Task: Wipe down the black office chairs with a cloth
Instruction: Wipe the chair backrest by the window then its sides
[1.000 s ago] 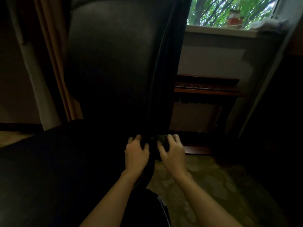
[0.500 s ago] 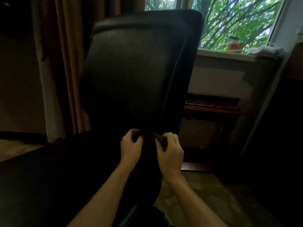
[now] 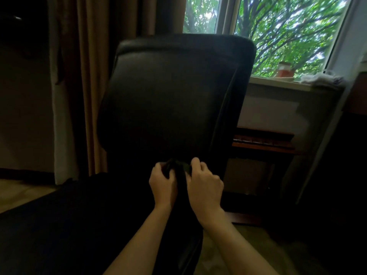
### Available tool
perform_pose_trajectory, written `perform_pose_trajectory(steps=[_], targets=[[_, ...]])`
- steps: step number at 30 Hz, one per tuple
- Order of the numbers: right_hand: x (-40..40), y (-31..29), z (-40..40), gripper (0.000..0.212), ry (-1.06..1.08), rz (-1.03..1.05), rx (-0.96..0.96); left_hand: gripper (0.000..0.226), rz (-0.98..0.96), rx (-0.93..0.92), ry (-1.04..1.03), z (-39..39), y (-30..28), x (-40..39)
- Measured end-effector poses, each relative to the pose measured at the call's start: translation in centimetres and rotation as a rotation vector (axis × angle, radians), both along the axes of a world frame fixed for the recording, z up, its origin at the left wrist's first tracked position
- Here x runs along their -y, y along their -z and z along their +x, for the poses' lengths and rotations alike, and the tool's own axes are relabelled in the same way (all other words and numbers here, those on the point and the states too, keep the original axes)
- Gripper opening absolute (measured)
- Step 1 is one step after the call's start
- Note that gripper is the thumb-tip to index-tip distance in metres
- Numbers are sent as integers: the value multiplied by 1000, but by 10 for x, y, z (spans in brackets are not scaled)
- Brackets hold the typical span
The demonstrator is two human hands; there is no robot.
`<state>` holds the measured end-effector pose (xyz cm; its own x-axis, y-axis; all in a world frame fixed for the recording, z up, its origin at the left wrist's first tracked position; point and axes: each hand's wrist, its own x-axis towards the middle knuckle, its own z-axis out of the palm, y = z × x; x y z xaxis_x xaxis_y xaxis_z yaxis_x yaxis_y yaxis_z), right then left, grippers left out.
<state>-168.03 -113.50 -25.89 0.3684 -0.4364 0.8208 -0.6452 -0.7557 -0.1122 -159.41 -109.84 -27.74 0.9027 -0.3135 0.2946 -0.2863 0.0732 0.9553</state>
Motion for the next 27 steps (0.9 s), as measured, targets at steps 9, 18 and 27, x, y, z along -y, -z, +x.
perform_pose_trajectory(steps=[9,18,27], targets=[[3,-56,41,18,-74,56,-129,9,-14,-38,-13,54,-40,-5],[20,-76,81,21,-62,90,-166,18,105,89,-113,93,-66,7],[7,-37,106,9,-180,245,-250,17,102,215,-143,118,-2,-13]])
